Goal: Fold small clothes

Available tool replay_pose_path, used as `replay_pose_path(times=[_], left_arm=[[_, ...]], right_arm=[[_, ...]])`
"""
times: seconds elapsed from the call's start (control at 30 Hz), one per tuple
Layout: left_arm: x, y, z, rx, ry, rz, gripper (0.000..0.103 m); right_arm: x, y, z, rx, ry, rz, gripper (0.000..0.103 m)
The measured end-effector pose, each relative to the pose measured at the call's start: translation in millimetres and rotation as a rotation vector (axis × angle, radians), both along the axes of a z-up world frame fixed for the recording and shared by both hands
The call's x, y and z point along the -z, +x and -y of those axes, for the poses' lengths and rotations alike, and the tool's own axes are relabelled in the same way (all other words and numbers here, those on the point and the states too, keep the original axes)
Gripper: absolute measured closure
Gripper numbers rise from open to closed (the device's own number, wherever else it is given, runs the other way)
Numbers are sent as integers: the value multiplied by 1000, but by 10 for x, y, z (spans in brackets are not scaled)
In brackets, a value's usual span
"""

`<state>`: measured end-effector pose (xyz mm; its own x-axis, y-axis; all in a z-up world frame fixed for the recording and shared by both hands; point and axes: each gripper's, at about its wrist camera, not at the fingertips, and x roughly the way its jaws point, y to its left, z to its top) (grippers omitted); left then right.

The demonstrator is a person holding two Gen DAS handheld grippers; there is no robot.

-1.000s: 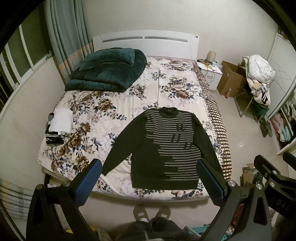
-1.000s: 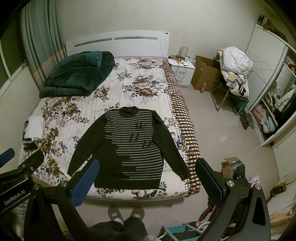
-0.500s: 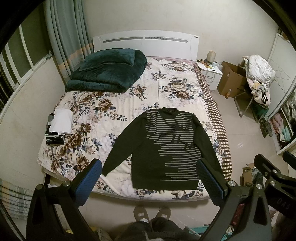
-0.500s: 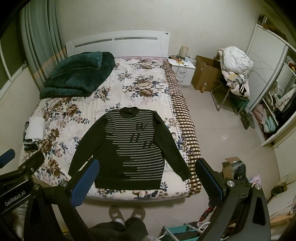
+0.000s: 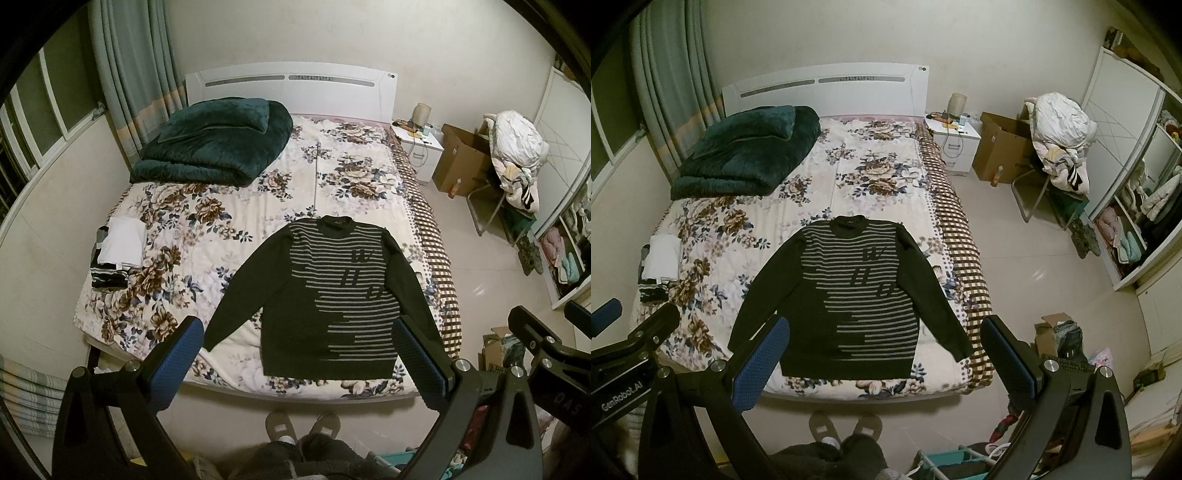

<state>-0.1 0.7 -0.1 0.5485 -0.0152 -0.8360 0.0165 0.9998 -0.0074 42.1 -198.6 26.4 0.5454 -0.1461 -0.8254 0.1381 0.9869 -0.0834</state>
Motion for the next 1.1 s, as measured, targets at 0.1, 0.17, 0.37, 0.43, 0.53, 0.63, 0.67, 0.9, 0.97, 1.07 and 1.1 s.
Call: replay_pose_path(times=[0.1, 0.17, 0.37, 0.43, 0.53, 0.63, 0.67, 0.9, 0.97, 1.07, 1.1], left_arm=[[1, 0, -1, 1, 0, 0, 0], [0, 0, -1, 0, -1, 0, 0], [0, -1, -2, 0, -2, 1, 0], [0, -1, -2, 0, -1, 2, 0], [0, 2, -4, 1, -3, 1, 0], [0, -2, -4, 1, -4, 1, 0], [-1, -3, -3, 0, -4, 2, 0], [-38, 137, 76, 3, -6, 5, 0], [-37, 127, 71, 3, -2, 5, 0], [-37, 284, 196, -6, 19, 31, 0], [-68, 455, 256, -13, 31, 51, 0]], right_arm=[[-4, -4, 0, 0, 0, 1, 0], [-6, -6, -1, 0, -1, 1, 0], [-8, -12, -4, -1, 1, 3, 0], [-8, -10, -7, -1, 0, 4, 0], [-9, -13, -7, 0, 1, 4, 0], [-8, -10, -10, 0, 0, 5, 0], [-7, -6, -11, -1, 0, 6, 0], [9, 1, -15, 0, 3, 7, 0], [19, 9, -16, 1, 7, 6, 0], [68, 51, 14, 25, 28, -1, 0], [87, 145, 32, 37, 44, 1, 0]])
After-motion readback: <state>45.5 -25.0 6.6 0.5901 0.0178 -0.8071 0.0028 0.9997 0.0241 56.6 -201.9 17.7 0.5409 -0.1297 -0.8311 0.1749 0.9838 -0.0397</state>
